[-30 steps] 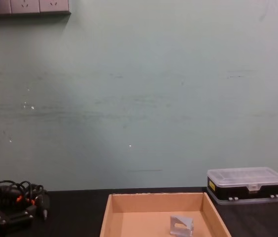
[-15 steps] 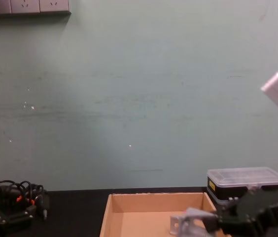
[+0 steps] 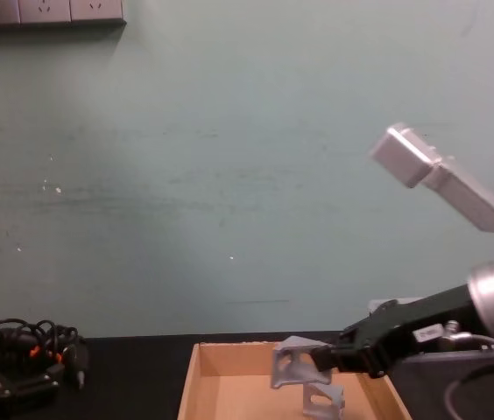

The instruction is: Use one hand to pick up the angle iron from the table and place it into the box.

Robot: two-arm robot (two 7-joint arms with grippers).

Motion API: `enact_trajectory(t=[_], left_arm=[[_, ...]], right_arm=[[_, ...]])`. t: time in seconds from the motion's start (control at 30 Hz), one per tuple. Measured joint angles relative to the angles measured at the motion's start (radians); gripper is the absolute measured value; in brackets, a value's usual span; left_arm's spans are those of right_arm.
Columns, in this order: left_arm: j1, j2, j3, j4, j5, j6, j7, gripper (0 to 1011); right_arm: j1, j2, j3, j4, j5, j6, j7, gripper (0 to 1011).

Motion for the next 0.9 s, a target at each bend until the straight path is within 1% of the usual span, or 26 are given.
enact_trajectory(t=[0.07,0.1,0.2,0.23,0.3,0.4,0.43,0.47,0.53,0.77,0.9], left_arm=[[0.000,0.000,0.000,0.000,0.000,0.000,0.000,1011],[0.000,0.000,0.000,0.000,0.000,0.000,0.000,1011],[0.000,0.000,0.000,0.000,0.000,0.000,0.000,1011],[0.000,0.000,0.000,0.000,0.000,0.000,0.000,1011],[0.000,0.000,0.000,0.000,0.000,0.000,0.000,1011],[0.000,0.000,0.000,0.000,0.000,0.000,0.000,1011],[0.000,0.000,0.000,0.000,0.000,0.000,0.000,1011],[0.000,0.000,0.000,0.000,0.000,0.000,0.000,1011],[0.000,0.000,0.000,0.000,0.000,0.000,0.000,1012],[0.000,0.000,0.000,0.000,0.000,0.000,0.000,1011],[0.000,0.000,0.000,0.000,0.000,0.000,0.000,1011]], right_arm=[[0.016,-0.018,-0.007,0.028,-0.007,0.002,0.002,79],[0.029,-0.035,-0.013,0.054,-0.014,0.003,0.004,79],[0.049,-0.059,-0.021,0.096,-0.026,0.004,0.008,79],[0.062,-0.076,-0.027,0.127,-0.034,0.004,0.010,79],[0.075,-0.092,-0.031,0.156,-0.043,0.004,0.011,79],[0.101,-0.126,-0.040,0.227,-0.065,0.000,0.014,79],[0.101,-0.126,-0.040,0.227,-0.065,0.000,0.014,79],[0.110,-0.138,-0.042,0.252,-0.073,-0.003,0.014,79],[0.120,-0.153,-0.044,0.280,-0.084,-0.006,0.014,79],[0.131,-0.174,-0.043,0.314,-0.106,-0.013,0.021,79],[0.132,-0.175,-0.043,0.316,-0.107,-0.014,0.023,79]])
